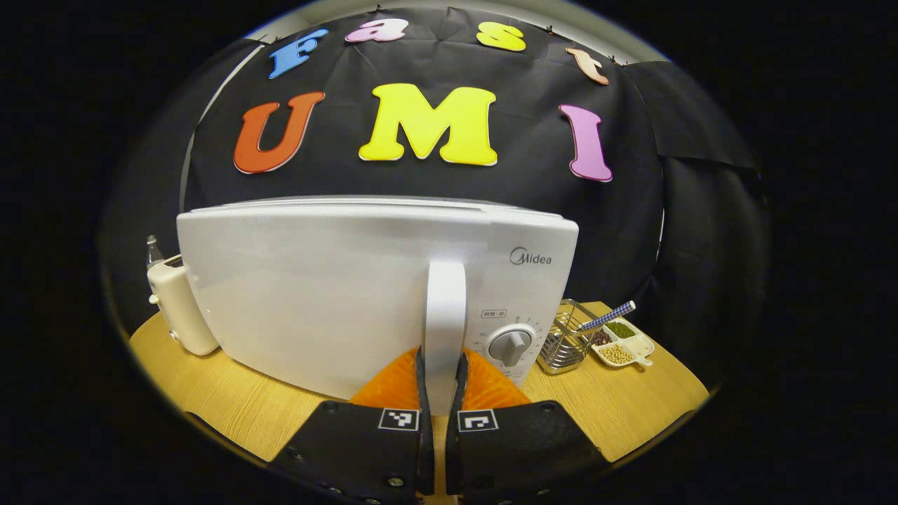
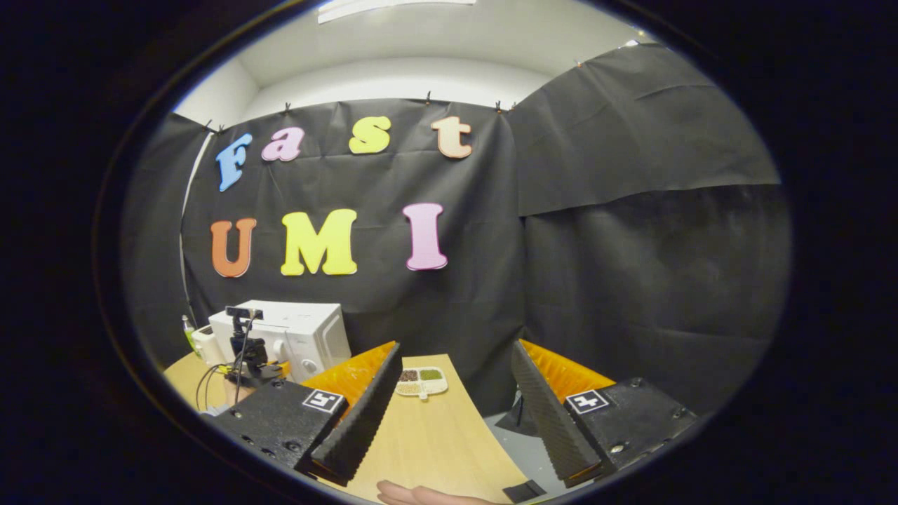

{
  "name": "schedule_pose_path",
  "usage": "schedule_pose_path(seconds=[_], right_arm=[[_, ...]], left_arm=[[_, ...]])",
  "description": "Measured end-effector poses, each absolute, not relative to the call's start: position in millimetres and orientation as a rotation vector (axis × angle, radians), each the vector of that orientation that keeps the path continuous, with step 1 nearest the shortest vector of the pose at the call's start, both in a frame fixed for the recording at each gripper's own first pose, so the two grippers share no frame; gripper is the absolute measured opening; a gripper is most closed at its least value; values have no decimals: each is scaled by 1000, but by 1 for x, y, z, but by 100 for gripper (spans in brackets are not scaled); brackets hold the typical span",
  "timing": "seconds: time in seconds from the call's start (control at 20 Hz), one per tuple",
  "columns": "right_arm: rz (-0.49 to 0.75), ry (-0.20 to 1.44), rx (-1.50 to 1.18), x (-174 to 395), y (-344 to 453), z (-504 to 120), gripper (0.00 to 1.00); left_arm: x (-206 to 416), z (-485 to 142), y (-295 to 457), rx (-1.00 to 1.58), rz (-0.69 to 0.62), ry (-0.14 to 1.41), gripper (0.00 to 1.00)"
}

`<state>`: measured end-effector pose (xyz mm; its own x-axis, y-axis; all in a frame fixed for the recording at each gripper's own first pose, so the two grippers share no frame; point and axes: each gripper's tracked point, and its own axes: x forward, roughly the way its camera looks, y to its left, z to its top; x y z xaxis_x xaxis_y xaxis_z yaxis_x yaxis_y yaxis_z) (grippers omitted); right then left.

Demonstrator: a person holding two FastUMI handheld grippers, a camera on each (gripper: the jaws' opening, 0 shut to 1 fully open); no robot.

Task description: Open the microwave oven with the left hand, put the food in, and close the microwave oven.

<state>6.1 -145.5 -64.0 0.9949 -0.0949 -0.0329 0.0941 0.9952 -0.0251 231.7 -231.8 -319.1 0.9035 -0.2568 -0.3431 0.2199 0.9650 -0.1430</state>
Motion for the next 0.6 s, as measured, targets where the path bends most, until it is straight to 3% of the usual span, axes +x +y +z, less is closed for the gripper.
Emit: schedule_pose_path(seconds=[0.4, 0.6], right_arm=[[-73, 13, -16, -7, -118, -62, 100], [-42, 11, -35, -18, -91, -63, 100]], left_arm=[[153, -312, -191, -109, -421, 304, 8], [123, -308, -156, -78, -419, 282, 12]])
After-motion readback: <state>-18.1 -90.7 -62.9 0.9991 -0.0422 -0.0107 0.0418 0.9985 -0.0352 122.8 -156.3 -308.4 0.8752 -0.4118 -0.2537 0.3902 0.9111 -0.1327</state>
